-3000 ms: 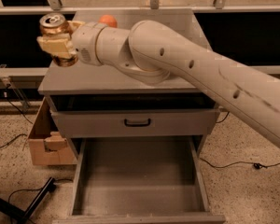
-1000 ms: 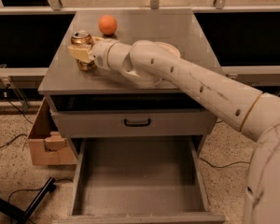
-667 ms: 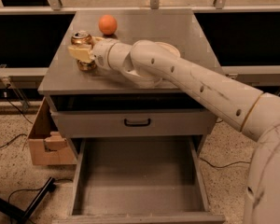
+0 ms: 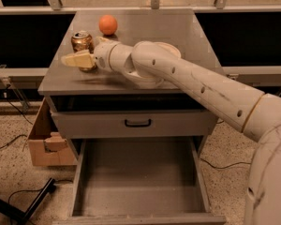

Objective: Pick orange can from middle drawer and place on counter

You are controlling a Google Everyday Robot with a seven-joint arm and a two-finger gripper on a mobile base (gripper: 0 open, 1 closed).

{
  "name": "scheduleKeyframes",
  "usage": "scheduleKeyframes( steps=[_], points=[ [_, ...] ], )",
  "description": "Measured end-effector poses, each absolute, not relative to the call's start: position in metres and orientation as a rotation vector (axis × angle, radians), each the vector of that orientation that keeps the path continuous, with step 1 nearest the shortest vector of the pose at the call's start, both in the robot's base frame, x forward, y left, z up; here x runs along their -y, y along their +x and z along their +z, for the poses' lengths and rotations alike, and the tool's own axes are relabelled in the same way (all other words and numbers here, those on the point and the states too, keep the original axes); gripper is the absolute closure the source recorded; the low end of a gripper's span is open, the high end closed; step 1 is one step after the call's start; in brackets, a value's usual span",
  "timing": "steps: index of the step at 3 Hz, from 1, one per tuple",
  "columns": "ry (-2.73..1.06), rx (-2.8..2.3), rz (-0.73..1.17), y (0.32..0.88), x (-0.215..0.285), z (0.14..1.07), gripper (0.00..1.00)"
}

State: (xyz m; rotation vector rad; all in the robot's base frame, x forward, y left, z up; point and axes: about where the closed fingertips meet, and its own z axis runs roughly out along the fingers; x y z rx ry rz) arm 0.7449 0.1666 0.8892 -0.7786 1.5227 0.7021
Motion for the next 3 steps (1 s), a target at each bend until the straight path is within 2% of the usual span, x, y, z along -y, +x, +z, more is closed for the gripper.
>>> scheduleKeyframes(
  steps=[2,3],
  points=[
    [-0.817,-1.504,0.713,0.745,-0.169,0.903,0.0],
    [-0.89,-1.447,0.722,0.744,-0.174,0.961,0.0]
  ],
)
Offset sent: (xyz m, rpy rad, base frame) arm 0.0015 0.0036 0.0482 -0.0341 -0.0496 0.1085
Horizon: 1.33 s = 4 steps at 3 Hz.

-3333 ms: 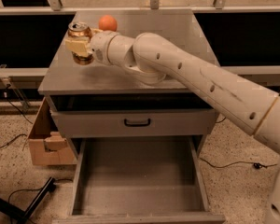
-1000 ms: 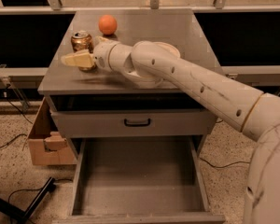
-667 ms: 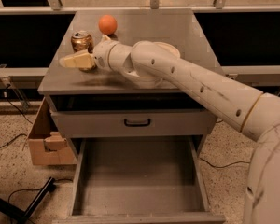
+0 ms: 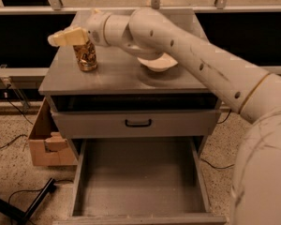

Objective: Pick orange can from middle drawer and place on counter

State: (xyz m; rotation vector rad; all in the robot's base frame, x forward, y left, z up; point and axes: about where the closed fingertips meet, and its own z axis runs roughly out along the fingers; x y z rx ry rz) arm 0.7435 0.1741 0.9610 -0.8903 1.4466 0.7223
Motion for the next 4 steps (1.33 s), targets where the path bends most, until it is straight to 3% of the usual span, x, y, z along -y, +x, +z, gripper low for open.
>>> scheduleKeyframes(
  steps=[1,2,3,4],
  points=[
    [-0.944,-1.451,0.706,0.744,-0.142,1.024,0.0],
    [-0.986,-1.536,0.578,0.723,-0.076,1.074,0.0],
    [-0.897,-1.746,0.458,0.656,0.015,1.075,0.0],
    [-0.768,-1.813,0.384,0.614,0.063,1.062,0.0]
  ],
)
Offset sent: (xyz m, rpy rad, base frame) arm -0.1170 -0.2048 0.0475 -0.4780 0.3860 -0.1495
